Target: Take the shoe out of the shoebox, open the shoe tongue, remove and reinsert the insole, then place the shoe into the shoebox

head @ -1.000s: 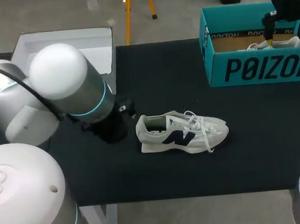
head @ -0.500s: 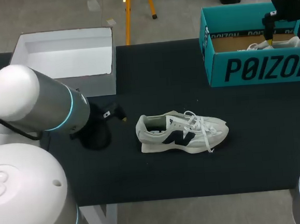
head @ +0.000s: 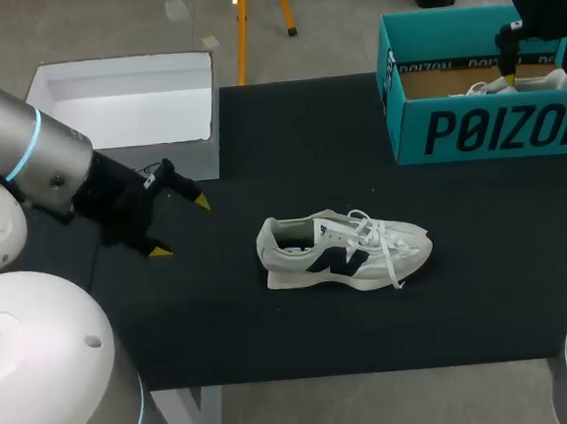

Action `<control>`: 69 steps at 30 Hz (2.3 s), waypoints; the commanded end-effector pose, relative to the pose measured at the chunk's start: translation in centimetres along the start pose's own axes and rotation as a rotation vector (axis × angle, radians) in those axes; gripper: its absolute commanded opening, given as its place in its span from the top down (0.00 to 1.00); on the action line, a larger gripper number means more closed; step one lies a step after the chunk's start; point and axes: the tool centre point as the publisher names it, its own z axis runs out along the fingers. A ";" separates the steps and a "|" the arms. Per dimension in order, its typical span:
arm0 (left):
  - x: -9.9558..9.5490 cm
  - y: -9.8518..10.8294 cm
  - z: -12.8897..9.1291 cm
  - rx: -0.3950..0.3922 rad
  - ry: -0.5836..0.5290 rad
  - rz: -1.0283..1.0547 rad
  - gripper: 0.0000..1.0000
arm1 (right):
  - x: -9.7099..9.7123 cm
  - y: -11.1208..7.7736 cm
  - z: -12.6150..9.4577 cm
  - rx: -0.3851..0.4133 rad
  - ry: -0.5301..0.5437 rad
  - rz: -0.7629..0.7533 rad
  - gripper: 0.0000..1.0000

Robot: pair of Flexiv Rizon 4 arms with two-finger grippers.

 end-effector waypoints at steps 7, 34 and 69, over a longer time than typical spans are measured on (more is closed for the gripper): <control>0.0 -0.2 2.3 0.778 -0.244 -0.571 0.00 | 0.0 -0.1 0.0 -0.002 -0.001 0.001 0.00; 1.6 -0.9 5.2 0.598 -0.237 -0.745 0.00 | 0.0 -0.1 0.0 -0.002 -0.001 0.001 0.00; -0.4 2.0 16.3 0.642 -0.165 -0.983 0.00 | 0.0 -0.1 0.0 -0.002 -0.001 0.001 0.00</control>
